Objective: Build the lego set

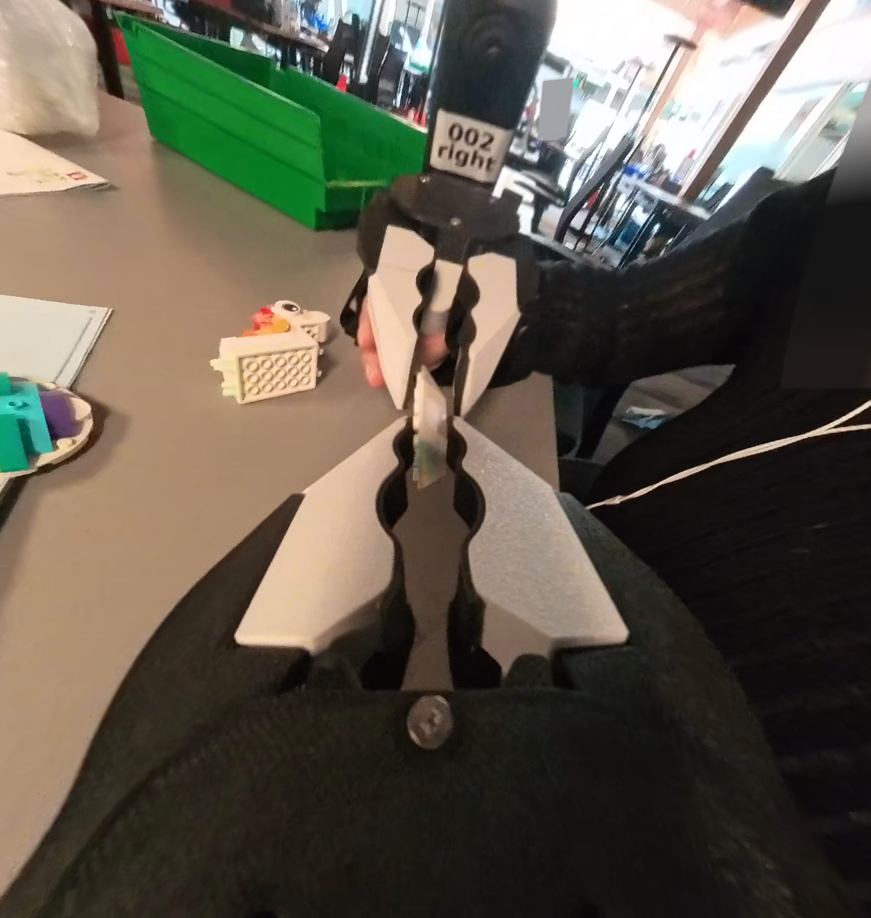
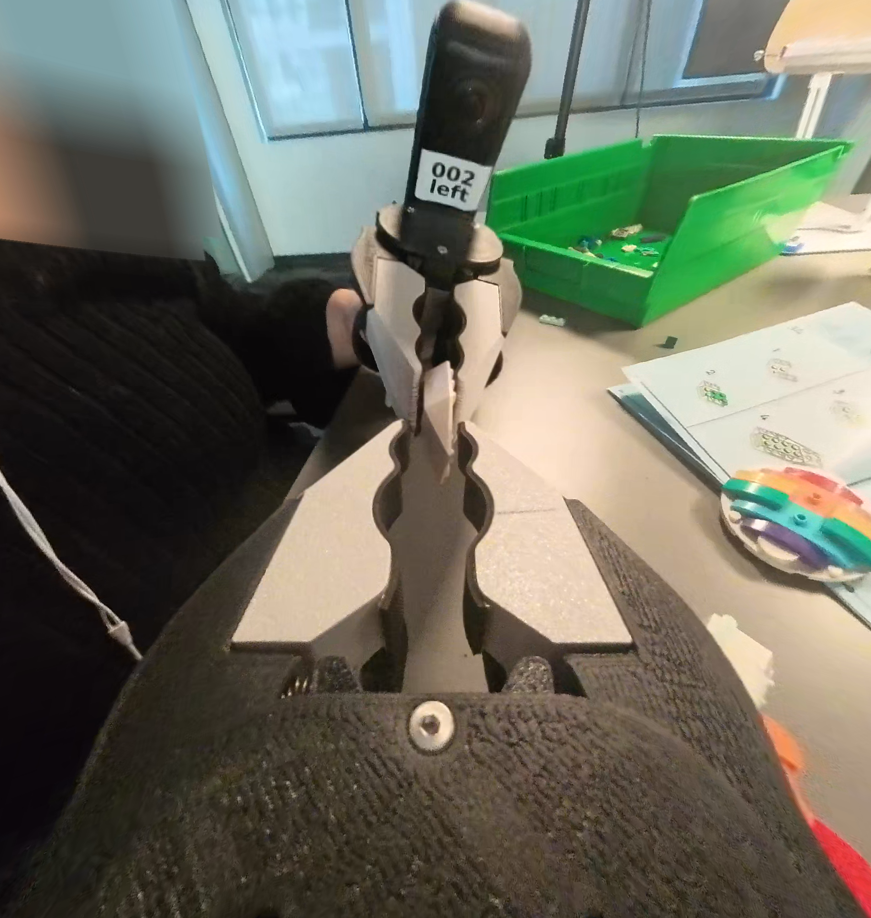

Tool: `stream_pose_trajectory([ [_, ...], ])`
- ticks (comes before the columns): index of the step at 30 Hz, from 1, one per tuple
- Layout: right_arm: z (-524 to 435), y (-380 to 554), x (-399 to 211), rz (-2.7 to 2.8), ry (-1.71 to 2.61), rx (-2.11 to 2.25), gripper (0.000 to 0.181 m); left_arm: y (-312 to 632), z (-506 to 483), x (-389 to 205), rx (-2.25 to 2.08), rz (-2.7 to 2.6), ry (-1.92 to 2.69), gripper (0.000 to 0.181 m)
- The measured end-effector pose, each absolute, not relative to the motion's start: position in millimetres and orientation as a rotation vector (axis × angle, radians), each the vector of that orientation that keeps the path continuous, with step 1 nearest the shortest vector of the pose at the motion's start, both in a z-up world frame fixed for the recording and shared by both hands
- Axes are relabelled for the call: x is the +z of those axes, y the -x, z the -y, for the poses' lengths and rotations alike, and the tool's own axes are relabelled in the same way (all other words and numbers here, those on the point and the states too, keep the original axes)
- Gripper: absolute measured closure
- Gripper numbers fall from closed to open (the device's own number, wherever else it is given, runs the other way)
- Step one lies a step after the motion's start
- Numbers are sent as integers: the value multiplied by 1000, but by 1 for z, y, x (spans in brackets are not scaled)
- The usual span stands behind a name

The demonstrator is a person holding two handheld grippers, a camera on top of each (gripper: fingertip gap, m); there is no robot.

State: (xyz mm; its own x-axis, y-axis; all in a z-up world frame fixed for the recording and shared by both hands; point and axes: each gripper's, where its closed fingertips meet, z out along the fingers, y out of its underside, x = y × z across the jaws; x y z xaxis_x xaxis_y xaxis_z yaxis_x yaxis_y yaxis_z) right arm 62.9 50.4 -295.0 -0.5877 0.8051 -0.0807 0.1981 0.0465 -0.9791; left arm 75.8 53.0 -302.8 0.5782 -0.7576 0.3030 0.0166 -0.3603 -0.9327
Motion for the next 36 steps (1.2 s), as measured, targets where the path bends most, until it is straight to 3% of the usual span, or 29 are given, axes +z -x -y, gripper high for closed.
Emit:
stream_pose_trajectory([
  [7, -51, -67, -291, 1839, 917, 1533, 175, -75, -53, -297, -877, -615, 1722, 167],
  [15, -63, -60, -282, 1716, 625, 1085, 175, -47, -58, -294, -549, -616, 1700, 137],
  [18, -63, -58, -287, 1674, 383, 751, 175, -45, -55, -296, -676, -568, 1733, 124],
  [22, -55, -58, -296, 1625, 119, 455, 175, -56, -41, -275, -1197, -443, 1692, 118],
  [27, -52, -58, -308, 1628, -48, 256, 175, -54, -46, -292, -1108, -469, 1800, 137],
  [33, -52, -59, -304, 1600, -69, 223, 175, -49, -50, -302, -983, -496, 1843, 125],
  [36, -51, -61, -304, 1602, -88, 208, 175, -58, -44, -299, -1041, -536, 1815, 129],
])
